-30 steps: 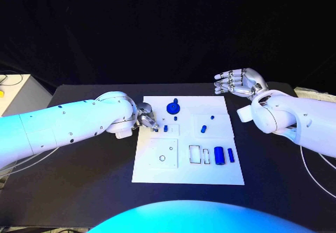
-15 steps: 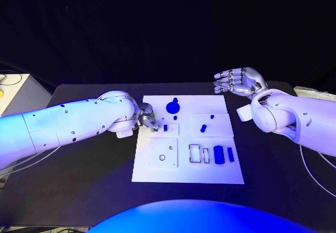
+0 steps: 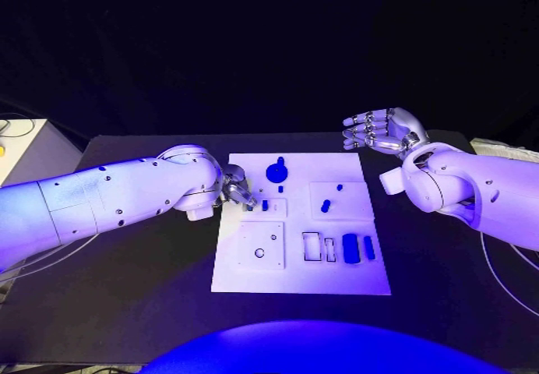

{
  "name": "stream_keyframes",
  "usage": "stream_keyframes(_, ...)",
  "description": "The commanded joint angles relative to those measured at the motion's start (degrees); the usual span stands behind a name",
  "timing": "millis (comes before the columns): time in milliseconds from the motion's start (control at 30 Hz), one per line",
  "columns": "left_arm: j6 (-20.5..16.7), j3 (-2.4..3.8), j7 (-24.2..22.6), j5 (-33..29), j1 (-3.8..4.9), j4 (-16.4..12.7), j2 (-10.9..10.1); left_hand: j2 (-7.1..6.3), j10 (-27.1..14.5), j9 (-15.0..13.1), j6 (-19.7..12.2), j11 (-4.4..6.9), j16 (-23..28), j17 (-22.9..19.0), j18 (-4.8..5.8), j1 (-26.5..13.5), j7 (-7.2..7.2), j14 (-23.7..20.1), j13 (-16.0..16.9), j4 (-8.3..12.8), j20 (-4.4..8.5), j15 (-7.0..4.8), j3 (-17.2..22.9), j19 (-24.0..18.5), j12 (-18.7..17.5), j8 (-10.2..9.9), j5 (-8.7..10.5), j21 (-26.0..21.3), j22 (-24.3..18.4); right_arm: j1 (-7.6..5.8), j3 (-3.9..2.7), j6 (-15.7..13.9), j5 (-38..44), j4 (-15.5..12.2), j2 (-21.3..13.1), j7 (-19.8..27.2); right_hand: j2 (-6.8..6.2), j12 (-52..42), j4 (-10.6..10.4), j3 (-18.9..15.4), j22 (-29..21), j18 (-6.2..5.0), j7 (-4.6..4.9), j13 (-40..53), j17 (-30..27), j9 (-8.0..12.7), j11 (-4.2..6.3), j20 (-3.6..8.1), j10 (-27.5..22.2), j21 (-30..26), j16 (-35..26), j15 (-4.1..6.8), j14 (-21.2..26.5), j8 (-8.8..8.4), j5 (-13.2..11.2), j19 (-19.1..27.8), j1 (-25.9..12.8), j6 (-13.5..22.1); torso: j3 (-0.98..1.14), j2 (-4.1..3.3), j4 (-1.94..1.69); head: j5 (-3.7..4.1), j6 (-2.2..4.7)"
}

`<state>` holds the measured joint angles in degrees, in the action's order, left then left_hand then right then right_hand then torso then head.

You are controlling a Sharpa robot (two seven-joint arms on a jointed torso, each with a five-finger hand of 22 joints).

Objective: Assemble the parts on the task board

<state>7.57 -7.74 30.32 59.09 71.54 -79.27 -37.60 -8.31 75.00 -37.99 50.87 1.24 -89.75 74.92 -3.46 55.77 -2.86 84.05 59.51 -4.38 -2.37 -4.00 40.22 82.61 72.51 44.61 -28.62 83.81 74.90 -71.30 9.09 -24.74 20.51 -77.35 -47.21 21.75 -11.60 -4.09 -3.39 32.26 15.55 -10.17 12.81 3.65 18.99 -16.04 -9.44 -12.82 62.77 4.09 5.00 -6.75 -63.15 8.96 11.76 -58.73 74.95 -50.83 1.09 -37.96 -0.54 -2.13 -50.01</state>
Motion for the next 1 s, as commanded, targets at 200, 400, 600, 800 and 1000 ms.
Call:
stream_keyframes(200,1.85,-0.21,0.46,-0.41,-0.23,0.52,0.15,-0.75,0.25,0.81,0.07,0.3,-0.25,15.08,0.72,-1.12,0.5,5.95,0.09,3.88,0.41,-0.57,0.83,-0.12,0.0,0.07,0.46,-0.39,5.09,0.03,-0.02,0.68,0.39,-0.09,-0.02,0.48,0.21,0.31,0.12,0.03,-0.05,-0.27,0.2,-0.06,-0.05,0.08,-0.13,-0.06,-0.11,-0.25,-0.28,-0.12,-0.07,-0.37,0.15,-0.23,-0.31,-0.15,-0.04,0.04,-0.05,0.07,0.01)
stream_keyframes(400,2.19,-0.21,0.53,-0.41,-0.23,0.5,-0.03,-1.78,0.12,1.5,0.42,0.36,-0.25,15.08,0.73,-1.49,0.6,5.95,0.24,2.45,0.5,-0.64,-2.17,-0.07,0.04,-0.12,0.5,-0.47,5.07,0.03,-0.02,0.67,0.39,-0.06,-0.02,0.5,0.21,0.31,0.12,0.03,-0.05,-0.27,0.2,-0.06,-0.05,0.08,-0.13,-0.06,-0.11,-0.25,-0.28,-0.12,-0.07,-0.37,0.15,-0.23,-0.31,-0.15,-0.08,0.03,-0.01,0.04,0.01)
stream_keyframes(600,1.98,-0.2,0.45,-0.32,-0.23,0.2,-0.32,-2.62,0.01,2.32,0.87,0.35,-0.25,15.08,0.71,-1.87,0.59,5.95,0.3,0.37,0.51,-0.64,-5.98,-0.1,0.03,-0.37,0.65,-0.63,4.95,0.06,-0.02,0.69,0.39,-0.04,-0.02,0.5,0.17,0.32,0.09,-0.02,-0.15,-0.26,0.25,-0.07,-0.12,0.12,-0.16,-0.07,-0.15,-0.26,-0.31,-0.14,-0.06,-0.43,0.13,-0.23,-0.38,-0.11,-0.1,0.0,-0.02,0.11,0.01)
stream_keyframes(800,1.4,-0.19,0.33,-0.25,-0.24,-0.09,-0.54,-3.25,-0.1,3.12,1.2,0.27,-0.25,15.08,0.69,-1.91,0.5,5.95,0.31,-2.35,0.49,-0.59,-10.36,-0.11,-0.04,-0.6,1.24,-0.77,4.86,0.1,-0.02,0.69,0.39,-0.03,-0.02,0.51,0.17,0.32,0.09,-0.02,-0.15,-0.26,0.25,-0.07,-0.12,0.12,-0.16,-0.07,-0.15,-0.26,-0.31,-0.14,-0.06,-0.43,0.13,-0.23,-0.38,-0.11,-0.08,0.01,-0.01,0.15,0.01)
stream_keyframes(1000,1.29,-0.17,0.2,-0.22,-0.26,-0.32,-0.82,-3.12,-0.07,3.83,1.43,0.2,-0.25,15.08,0.69,-1.18,0.44,5.95,0.41,-5.44,0.42,-0.51,-13.5,-0.06,-0.03,-0.73,7.12,-0.82,4.89,0.15,-0.02,0.72,0.39,-0.02,-0.03,0.53,0.17,0.32,0.09,-0.02,-0.15,-0.26,0.25,-0.07,-0.12,0.12,-0.16,-0.07,-0.15,-0.26,-0.31,-0.14,-0.06,-0.43,0.13,-0.23,-0.38,-0.11,-0.06,0.02,0.0,0.12,0.01)
